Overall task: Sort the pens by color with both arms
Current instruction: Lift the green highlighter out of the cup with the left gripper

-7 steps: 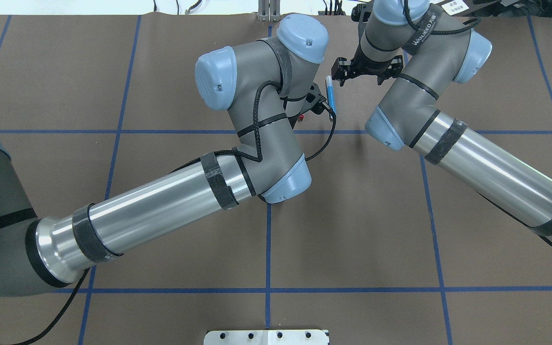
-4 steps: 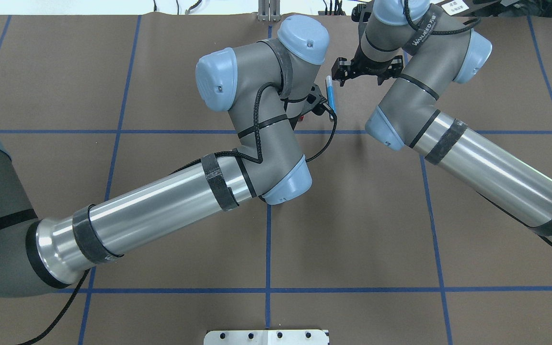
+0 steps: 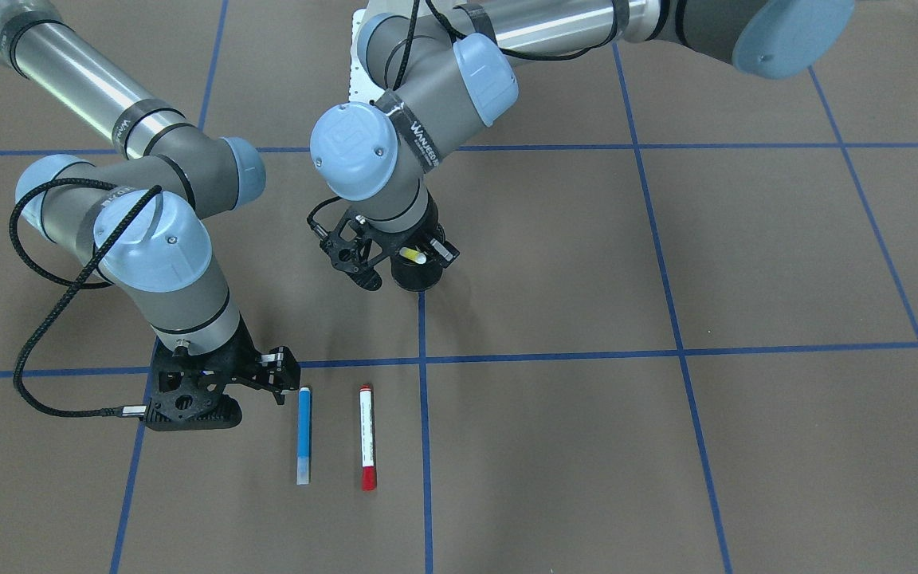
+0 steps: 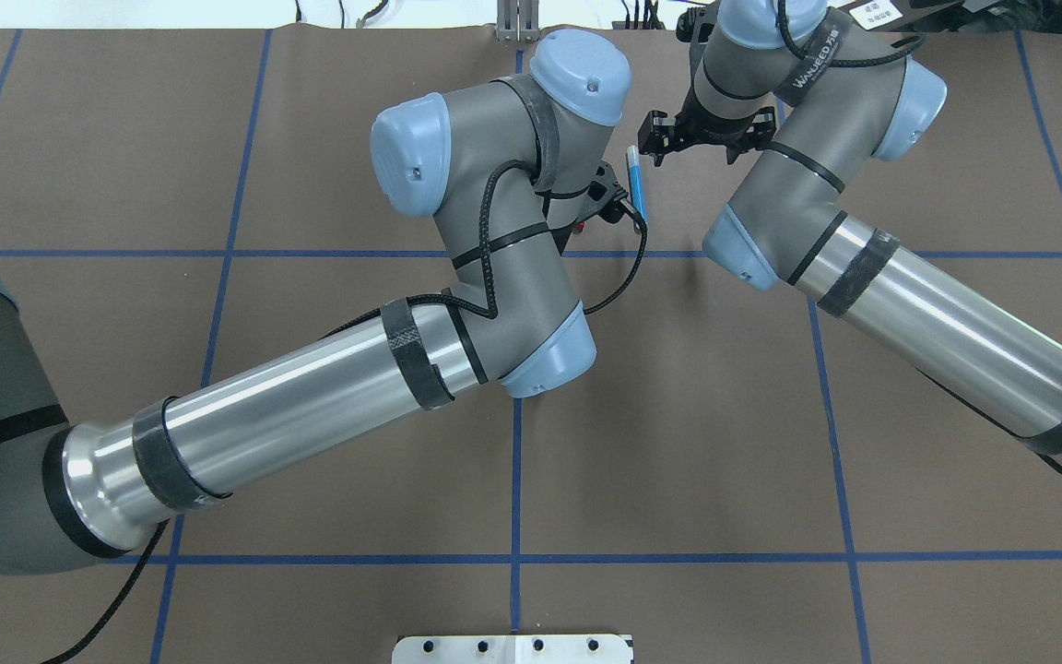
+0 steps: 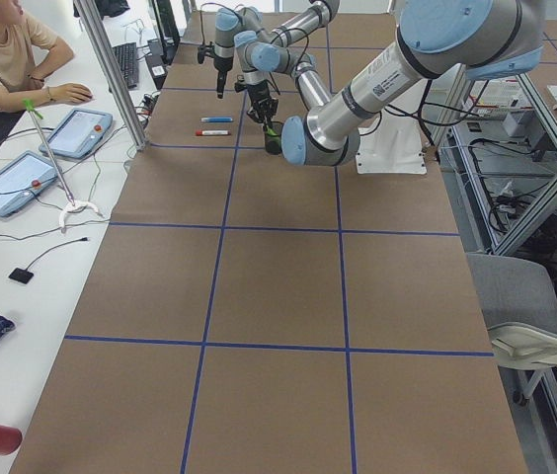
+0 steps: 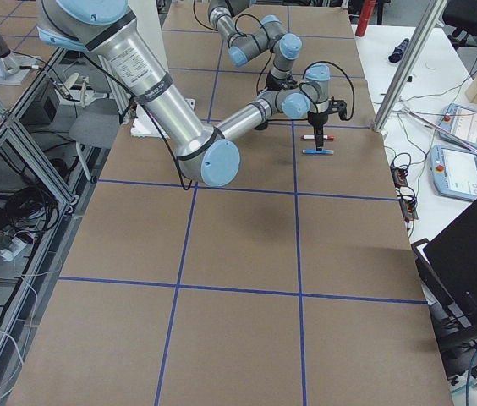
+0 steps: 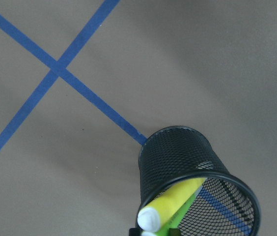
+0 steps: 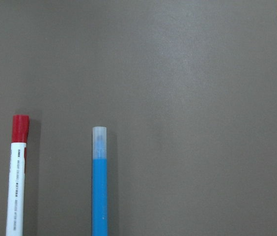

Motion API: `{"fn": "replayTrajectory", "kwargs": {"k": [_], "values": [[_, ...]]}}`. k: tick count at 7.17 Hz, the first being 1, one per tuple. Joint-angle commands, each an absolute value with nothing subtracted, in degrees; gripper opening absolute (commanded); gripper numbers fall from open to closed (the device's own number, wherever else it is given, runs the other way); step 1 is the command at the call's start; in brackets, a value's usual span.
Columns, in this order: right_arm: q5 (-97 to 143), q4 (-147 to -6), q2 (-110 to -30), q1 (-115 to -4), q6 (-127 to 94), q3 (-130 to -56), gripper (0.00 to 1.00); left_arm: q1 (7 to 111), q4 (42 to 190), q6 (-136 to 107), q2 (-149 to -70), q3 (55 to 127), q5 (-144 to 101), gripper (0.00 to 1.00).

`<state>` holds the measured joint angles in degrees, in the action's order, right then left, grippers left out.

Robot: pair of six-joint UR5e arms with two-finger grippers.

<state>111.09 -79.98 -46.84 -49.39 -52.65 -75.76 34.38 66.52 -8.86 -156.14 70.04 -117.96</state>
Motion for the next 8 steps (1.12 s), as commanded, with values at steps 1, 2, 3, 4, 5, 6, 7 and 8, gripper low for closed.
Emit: {"fn": "replayTrajectory", "kwargs": {"k": [1,2,3,4,5,6,7,8], "values": [[111.09,-79.98,-46.85,-49.39,-52.65,-75.76,0.99,34.45,61.82,-7.92,-154.34,76.35,-117.95,0.0],[111.09,-79.98,-46.85,-49.39,-52.65,-75.76,0.99,34.63,57.87,-6.69,-154.25,79.94,-117.95,0.0],[111.09,-79.98,-46.85,-49.39,-52.65,-75.76,0.99,34.8,55.14,-6.68,-154.16,82.94,-117.95,0.0],[111.09,-79.98,-46.85,-49.39,-52.65,-75.76,0.99,34.89,54.06,-6.68,-152.59,87.23,-117.95,0.0],[111.09,-79.98,-46.85,-49.39,-52.65,-75.76,0.99,35.68,54.05,-6.68,-149.36,93.45,-118.12,0.0],[111.09,-79.98,-46.76,-49.39,-52.65,-75.85,0.99,37.86,54.05,-6.68,-147.59,97.78,-118.65,0.0],[111.09,-79.98,-46.76,-49.39,-52.65,-75.94,0.99,40.14,54.14,-6.77,-147.39,100.43,-119.35,0.0],[111.09,-79.98,-46.84,-49.48,-52.47,-76.11,0.99,43.82,54.75,-6.77,-147.13,101.68,-123.88,0.0]]}}
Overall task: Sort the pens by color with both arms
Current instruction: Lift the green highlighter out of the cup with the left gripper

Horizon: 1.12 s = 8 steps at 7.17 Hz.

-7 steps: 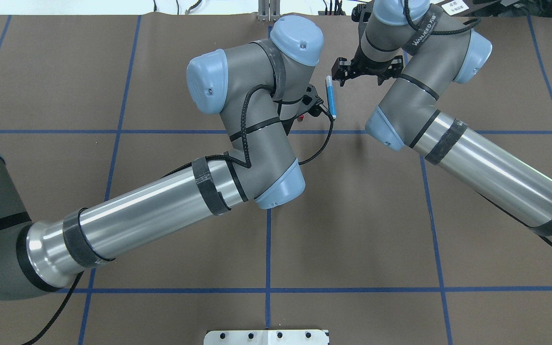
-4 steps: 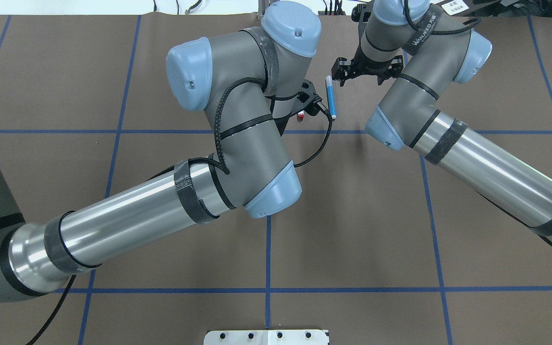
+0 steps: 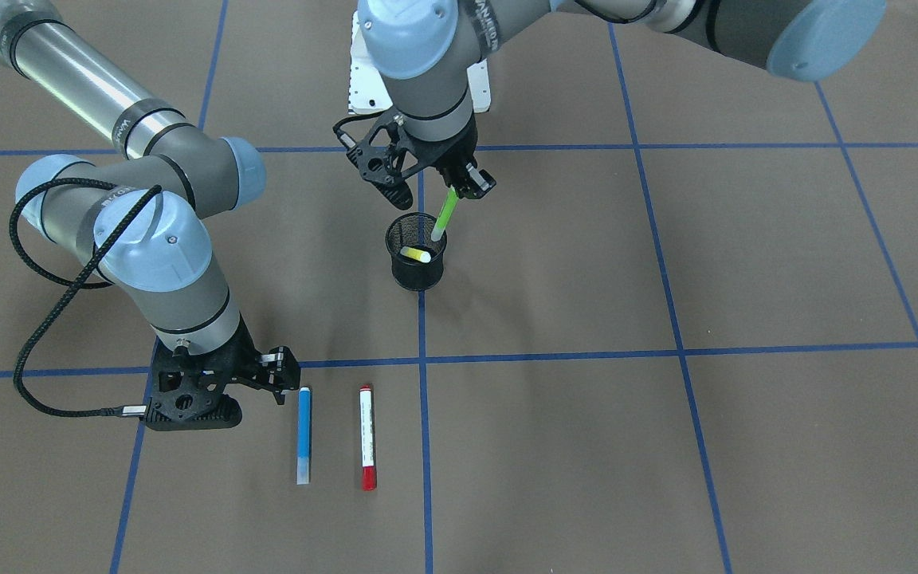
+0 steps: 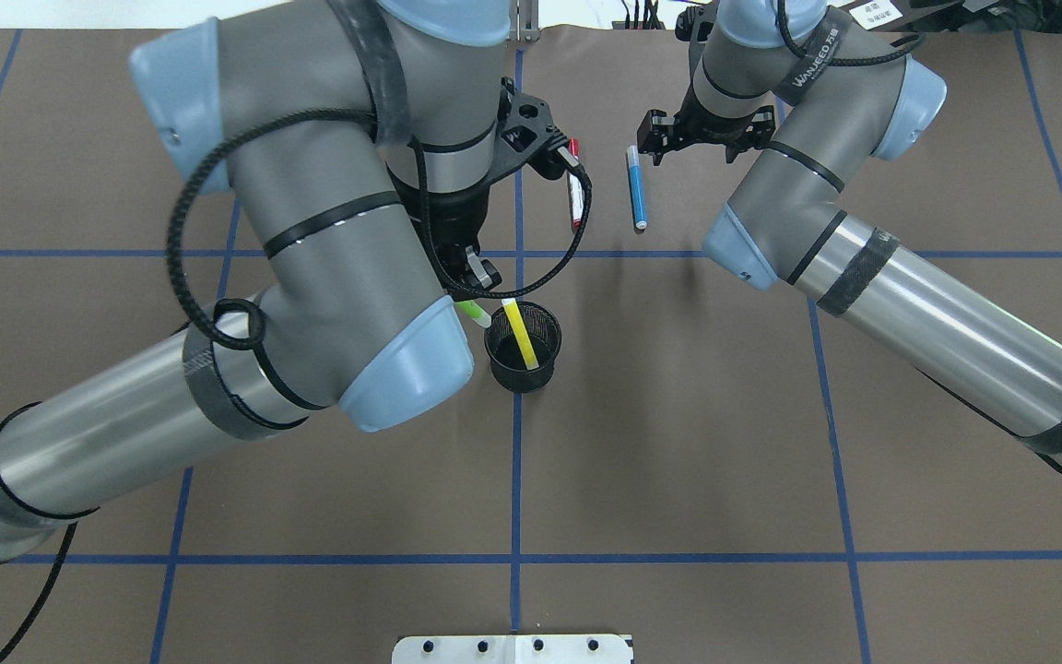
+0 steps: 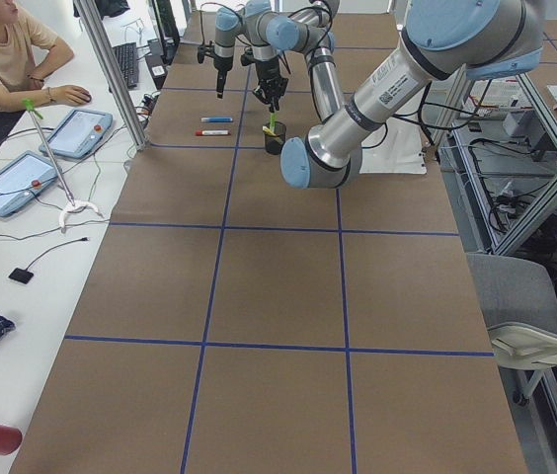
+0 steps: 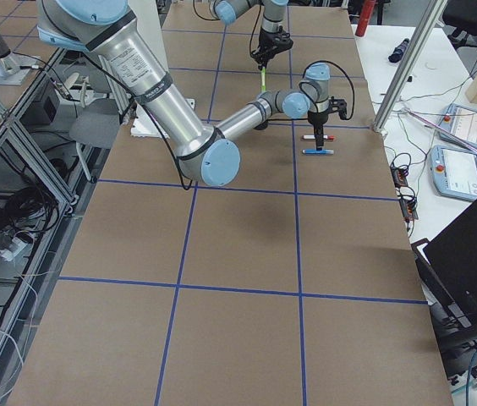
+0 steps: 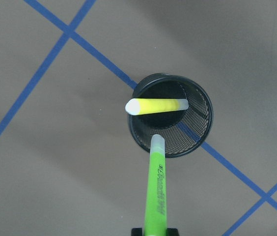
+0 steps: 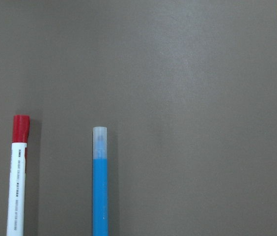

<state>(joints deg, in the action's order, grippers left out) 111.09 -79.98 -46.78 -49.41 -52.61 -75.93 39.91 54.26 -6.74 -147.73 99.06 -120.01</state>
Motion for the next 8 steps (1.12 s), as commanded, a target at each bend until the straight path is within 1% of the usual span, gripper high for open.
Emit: {"fn": "replayTrajectory", "kwargs": {"k": [1,2,3,5,6,8], "values": [[111.09,-79.98,-46.85,-49.66,-52.38,-76.29,0.99,46.47,54.84,-7.38,-147.13,103.17,-126.8,0.0],[111.27,-79.98,-46.85,-49.92,-52.38,-76.38,0.99,47.97,54.84,-7.73,-146.95,105.1,-126.74,0.0],[111.7,-79.89,-46.76,-50.18,-52.38,-76.46,0.99,49.03,56.76,-13.65,-145.47,106.68,-126.56,0.0],[112.06,-79.98,-46.84,-50.71,-51.24,-76.81,0.99,49.3,71.38,-28.24,-136.89,108.54,-126.04,0.0],[112.06,-79.89,-47.37,-50.8,-51.24,-77.6,0.99,49.31,75.89,-36.13,-135.28,108.46,-125.08,0.0],[112.32,-80.07,-48.6,-50.8,-51.24,-79.71,0.99,48.87,88.25,-62.02,-133.96,107.32,-123.05,0.0]]}}
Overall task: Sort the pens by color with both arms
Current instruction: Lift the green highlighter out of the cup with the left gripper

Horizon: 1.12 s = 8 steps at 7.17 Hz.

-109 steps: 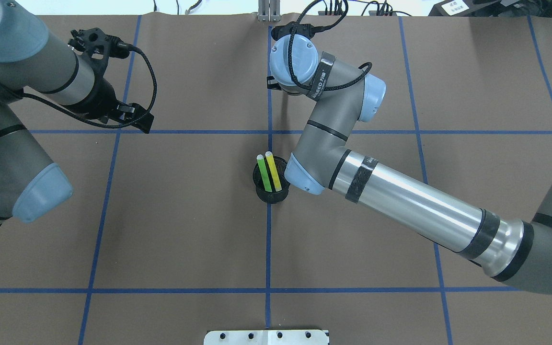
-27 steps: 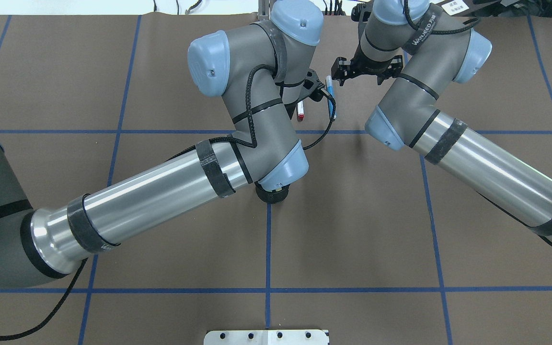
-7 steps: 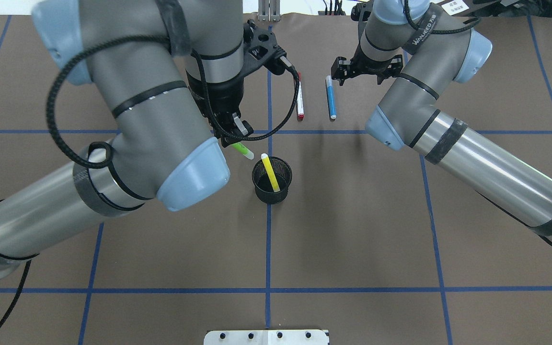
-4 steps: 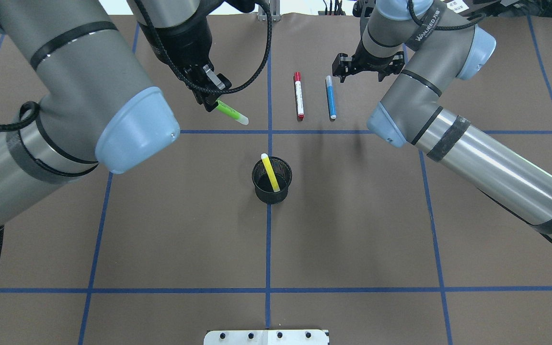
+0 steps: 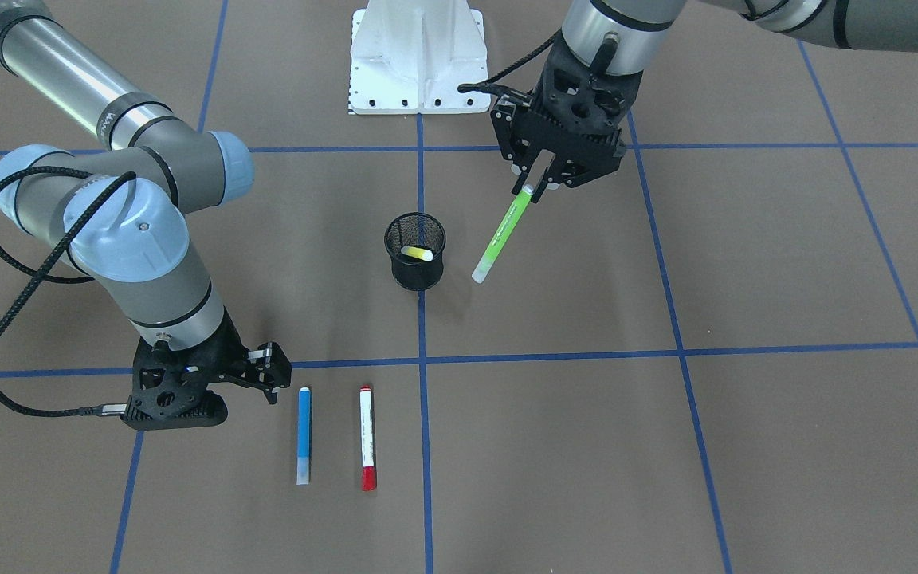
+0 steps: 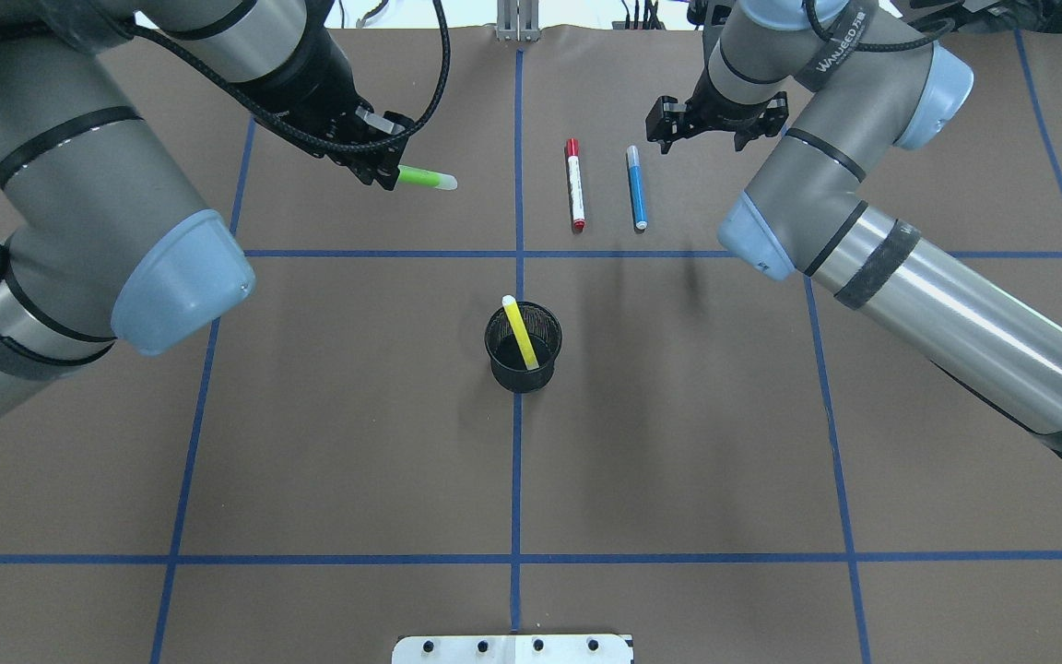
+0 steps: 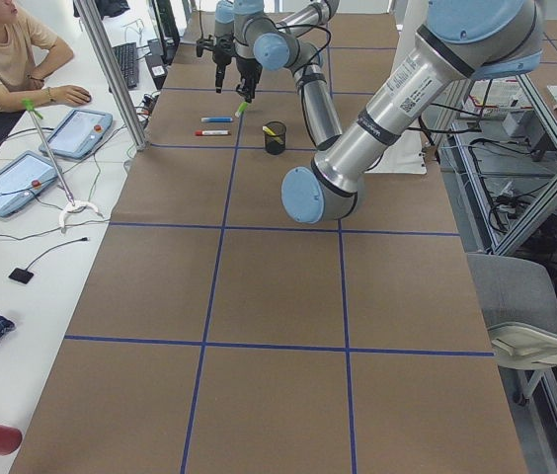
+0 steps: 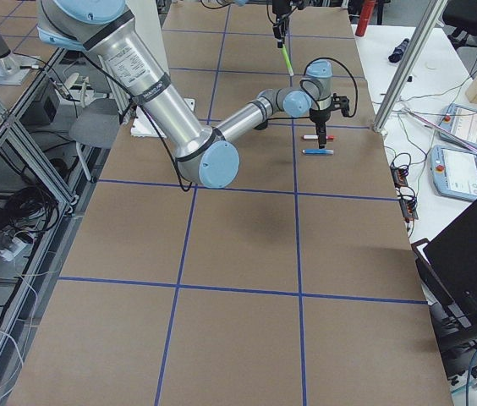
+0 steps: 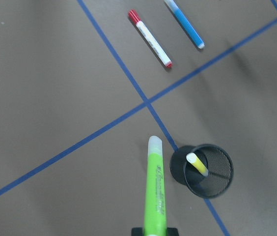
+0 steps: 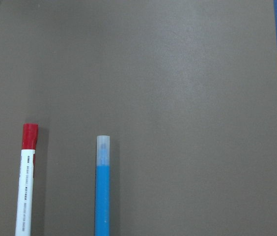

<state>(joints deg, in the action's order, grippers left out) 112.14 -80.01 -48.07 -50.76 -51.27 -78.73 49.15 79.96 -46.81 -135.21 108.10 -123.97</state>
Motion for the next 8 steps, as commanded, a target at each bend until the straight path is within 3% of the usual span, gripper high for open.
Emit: {"fn": "replayTrajectory", "kwargs": {"k": [1,3,5,7,8], "values": [[112.93,-79.98,-48.69,-50.89,-51.15,-79.72,0.99,48.26,92.24,-71.45,-133.77,107.14,-118.87,0.0],[112.94,-80.07,-49.04,-50.89,-51.15,-80.5,0.99,40.03,93.95,-80.57,-134.12,106.7,-103.26,0.0],[113.11,-80.07,-49.48,-50.98,-51.15,-81.12,0.99,36.13,95.18,-85.76,-135.95,101.64,-93.37,0.0],[113.29,-80.07,-50.44,-50.98,-51.15,-82.26,0.99,35.68,100.32,-86.92,-140.86,90.25,-90.53,0.0],[113.29,-80.07,-50.71,-50.89,-51.15,-82.44,0.99,35.68,108.38,-87.53,-143.59,80.78,-88.53,0.0]]}}
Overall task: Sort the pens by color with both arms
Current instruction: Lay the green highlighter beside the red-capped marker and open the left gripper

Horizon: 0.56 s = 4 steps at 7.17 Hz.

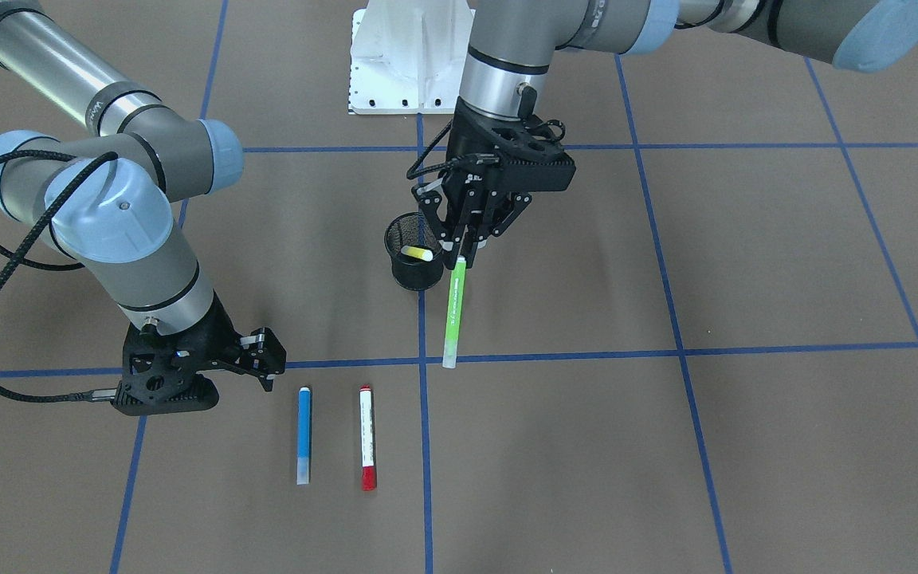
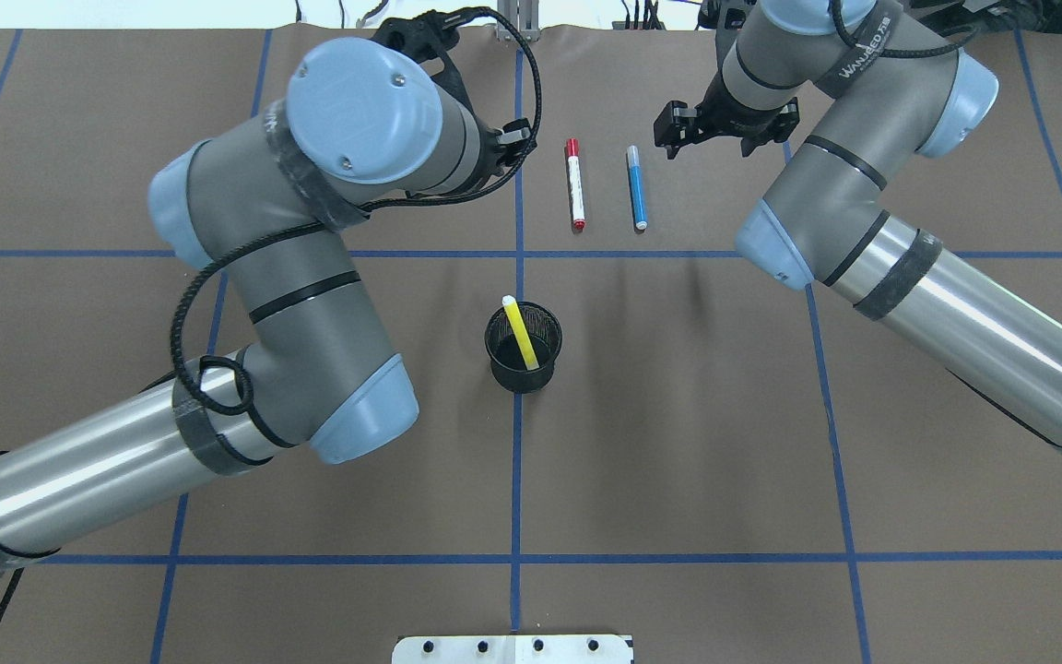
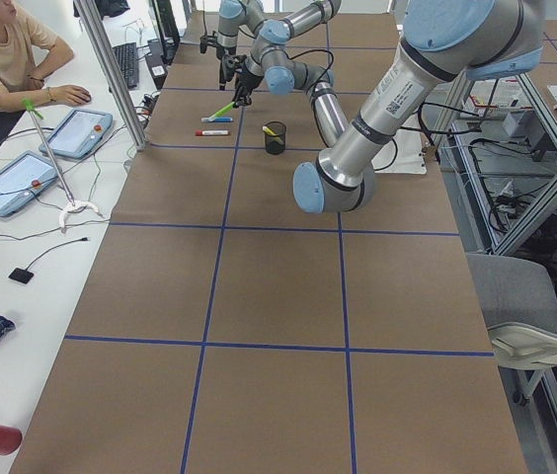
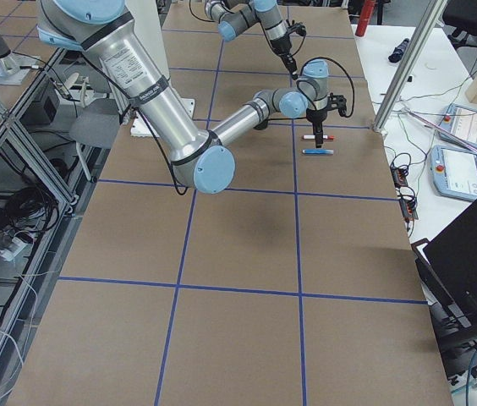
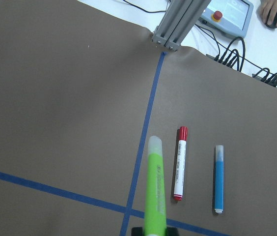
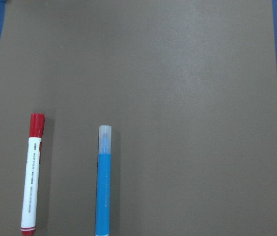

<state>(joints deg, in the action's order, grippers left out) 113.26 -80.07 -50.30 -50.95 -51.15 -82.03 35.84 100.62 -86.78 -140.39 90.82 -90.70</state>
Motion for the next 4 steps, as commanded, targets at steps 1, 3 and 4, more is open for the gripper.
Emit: {"fn": "replayTrajectory", "kwargs": {"k": [1,3,4], "values": [[113.2,-80.07,-50.8,-50.89,-51.15,-82.44,0.99,35.68,113.07,-87.54,-147.79,71.81,-88.07,0.0],[113.12,-80.07,-50.8,-50.89,-51.07,-82.27,0.99,35.77,114.34,-85.62,-150.38,66.63,-86.4,0.0],[113.12,-80.07,-50.8,-50.89,-51.06,-82.18,0.99,36.12,114.43,-84.47,-150.38,65.75,-86.4,0.0]]}}
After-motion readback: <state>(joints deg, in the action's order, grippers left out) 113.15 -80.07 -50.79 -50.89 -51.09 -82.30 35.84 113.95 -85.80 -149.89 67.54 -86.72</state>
